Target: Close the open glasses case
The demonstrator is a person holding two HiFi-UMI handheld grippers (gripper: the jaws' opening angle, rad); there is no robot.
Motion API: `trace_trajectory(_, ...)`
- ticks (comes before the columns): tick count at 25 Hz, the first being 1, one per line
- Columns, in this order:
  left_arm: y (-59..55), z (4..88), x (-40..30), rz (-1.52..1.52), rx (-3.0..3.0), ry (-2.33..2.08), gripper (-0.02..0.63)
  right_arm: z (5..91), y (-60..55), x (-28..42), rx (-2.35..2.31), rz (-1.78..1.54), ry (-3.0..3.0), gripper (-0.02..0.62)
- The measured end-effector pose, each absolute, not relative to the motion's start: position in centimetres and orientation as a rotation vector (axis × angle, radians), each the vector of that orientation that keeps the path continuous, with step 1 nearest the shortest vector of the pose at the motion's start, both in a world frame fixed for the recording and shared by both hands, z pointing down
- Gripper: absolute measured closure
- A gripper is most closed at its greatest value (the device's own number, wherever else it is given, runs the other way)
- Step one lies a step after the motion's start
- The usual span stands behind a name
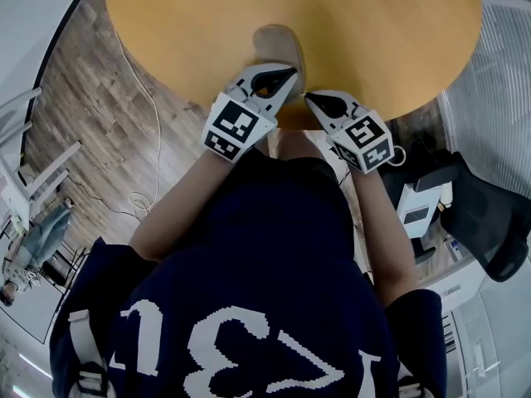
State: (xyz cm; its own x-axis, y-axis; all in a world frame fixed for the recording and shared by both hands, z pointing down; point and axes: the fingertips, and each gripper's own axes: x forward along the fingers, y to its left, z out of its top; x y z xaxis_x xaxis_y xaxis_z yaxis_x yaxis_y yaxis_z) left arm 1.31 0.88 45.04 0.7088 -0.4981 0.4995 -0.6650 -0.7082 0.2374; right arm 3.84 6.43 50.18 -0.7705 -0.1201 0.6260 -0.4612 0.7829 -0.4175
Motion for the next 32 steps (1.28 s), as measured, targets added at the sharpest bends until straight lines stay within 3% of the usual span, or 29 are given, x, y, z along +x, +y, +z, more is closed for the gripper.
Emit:
trace_trajectory(18,0.6,45.1,2.7,0.557,2.536,-0.87,0.593,50.1,-1.1,6.2,0.681,0.554,-2.344,0.575)
trace_trajectory(27,0.7,43.0,1.0,0.498,2.576,-0.806,0.592,49.5,0.9,7.6,0.45,0.758,-2.384,0.571)
trace_trajectory(30,0.1,41.1,-2.0,0.418,2.55,-0.876,0.592,44.0,-1.7,9.6,0.611,0.803,-2.564,0.571)
trace_trajectory(32,-0.5,39.6,-4.4,0.357,2.53,-0.919,0.592,36.0,-4.9,10.6,0.814,0.615,-2.712,0.572)
